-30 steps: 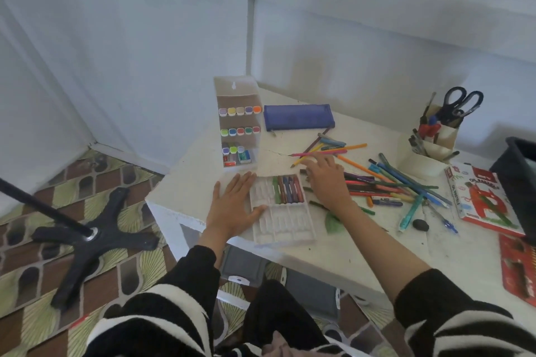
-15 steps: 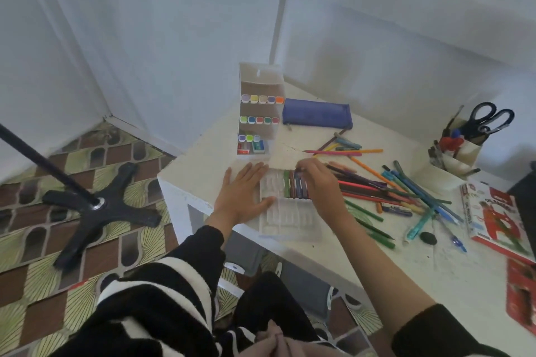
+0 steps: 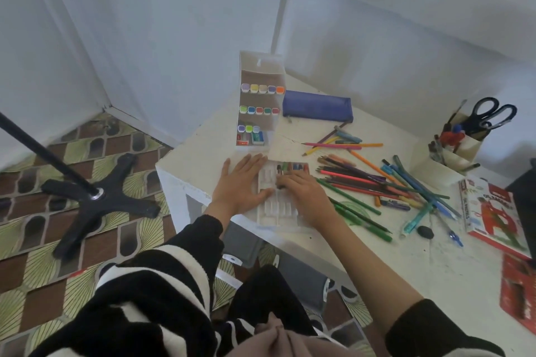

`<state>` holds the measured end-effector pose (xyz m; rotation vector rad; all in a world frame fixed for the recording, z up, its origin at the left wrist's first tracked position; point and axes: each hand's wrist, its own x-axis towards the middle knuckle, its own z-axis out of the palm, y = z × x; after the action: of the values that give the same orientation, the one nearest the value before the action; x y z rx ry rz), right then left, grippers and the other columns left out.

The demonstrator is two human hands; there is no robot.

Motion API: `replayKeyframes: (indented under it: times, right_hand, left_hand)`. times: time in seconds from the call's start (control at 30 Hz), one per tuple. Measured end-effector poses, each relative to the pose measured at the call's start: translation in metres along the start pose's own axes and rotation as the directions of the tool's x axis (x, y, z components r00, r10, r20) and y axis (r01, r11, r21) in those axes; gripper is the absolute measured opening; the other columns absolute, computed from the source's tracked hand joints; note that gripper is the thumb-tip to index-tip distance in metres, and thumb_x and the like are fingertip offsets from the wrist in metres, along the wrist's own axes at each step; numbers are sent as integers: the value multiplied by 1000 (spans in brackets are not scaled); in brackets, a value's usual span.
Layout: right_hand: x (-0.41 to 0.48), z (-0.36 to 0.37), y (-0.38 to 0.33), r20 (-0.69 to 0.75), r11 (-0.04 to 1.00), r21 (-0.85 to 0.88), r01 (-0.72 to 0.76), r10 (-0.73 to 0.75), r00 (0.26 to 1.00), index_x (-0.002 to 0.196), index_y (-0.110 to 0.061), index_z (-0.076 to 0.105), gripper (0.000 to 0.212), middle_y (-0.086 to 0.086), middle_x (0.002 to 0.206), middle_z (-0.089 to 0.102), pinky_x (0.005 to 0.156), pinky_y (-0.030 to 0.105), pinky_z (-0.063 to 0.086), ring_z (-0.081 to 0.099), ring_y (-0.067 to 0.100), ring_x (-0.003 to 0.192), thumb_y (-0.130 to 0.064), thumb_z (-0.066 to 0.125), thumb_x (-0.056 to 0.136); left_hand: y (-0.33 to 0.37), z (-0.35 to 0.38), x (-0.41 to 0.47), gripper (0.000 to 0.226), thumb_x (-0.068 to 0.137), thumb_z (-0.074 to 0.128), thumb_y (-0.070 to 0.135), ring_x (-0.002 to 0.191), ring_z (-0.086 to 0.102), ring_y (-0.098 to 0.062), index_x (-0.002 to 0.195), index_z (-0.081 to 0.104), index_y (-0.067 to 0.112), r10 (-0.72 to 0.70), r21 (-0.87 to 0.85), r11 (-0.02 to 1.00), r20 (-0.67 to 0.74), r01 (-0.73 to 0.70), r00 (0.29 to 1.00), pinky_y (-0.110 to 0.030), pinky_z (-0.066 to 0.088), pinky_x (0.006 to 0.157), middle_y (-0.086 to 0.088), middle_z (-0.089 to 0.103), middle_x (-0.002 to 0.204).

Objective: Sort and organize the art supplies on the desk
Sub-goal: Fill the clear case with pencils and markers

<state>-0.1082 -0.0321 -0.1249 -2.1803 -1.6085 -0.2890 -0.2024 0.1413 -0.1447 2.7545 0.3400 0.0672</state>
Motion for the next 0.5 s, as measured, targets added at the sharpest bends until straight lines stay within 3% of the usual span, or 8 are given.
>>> replayKeyframes:
  times: [0.13, 0.23, 0.33, 0.43, 0.5]
  right_hand:
    - [-1, 7, 6, 32, 999, -3, -46, 46, 998, 96, -8, 73, 35, 8, 112, 68, 94, 39, 46, 60, 30, 109, -23, 43, 85]
    - [-1, 8, 5, 137, 991, 8, -133, 131, 982, 105, -11, 72, 47, 5, 130, 58, 103, 43, 36, 48, 28, 123, -39, 35, 93]
    - [1, 4, 7, 174, 989, 21, -143, 137, 975, 105, -17, 72, 59, 1, 132, 57, 98, 43, 36, 46, 27, 123, -51, 25, 96]
    - [6, -8, 18, 184, 992, 1, -128, 126, 975, 109, -22, 70, 50, -3, 134, 55, 93, 40, 35, 45, 22, 120, -46, 28, 95]
    - [8, -18, 30, 94, 975, 25, -219, 215, 972, 114, -21, 66, 43, -3, 129, 58, 96, 37, 34, 48, 18, 117, -40, 31, 95]
  left_hand:
    - [-3, 4, 1, 91, 75, 12, 78, 147, 0, -8, 152, 5, 29, 3, -5, 1000, -14, -3, 1000, -47, -7, 117, 12, 7, 159]
    - [-5, 6, 2, 93, 73, 8, 79, 147, 1, -7, 152, 5, 31, 6, -4, 1000, -29, -6, 1000, -47, -8, 117, 13, 7, 159]
    - [-4, 6, 2, 93, 72, 7, 79, 146, 0, -6, 152, 5, 31, 1, 1, 1000, -26, -1, 1000, -47, -8, 117, 14, 6, 159]
    - [-3, 4, 1, 89, 75, 13, 77, 147, 0, -7, 152, 6, 32, -1, -8, 1000, -20, 1, 1000, -46, -8, 117, 14, 7, 159]
    - [-3, 2, 1, 84, 80, 20, 73, 147, 0, -7, 152, 4, 32, -10, -1, 1000, -6, 10, 1000, -46, -9, 117, 14, 7, 159]
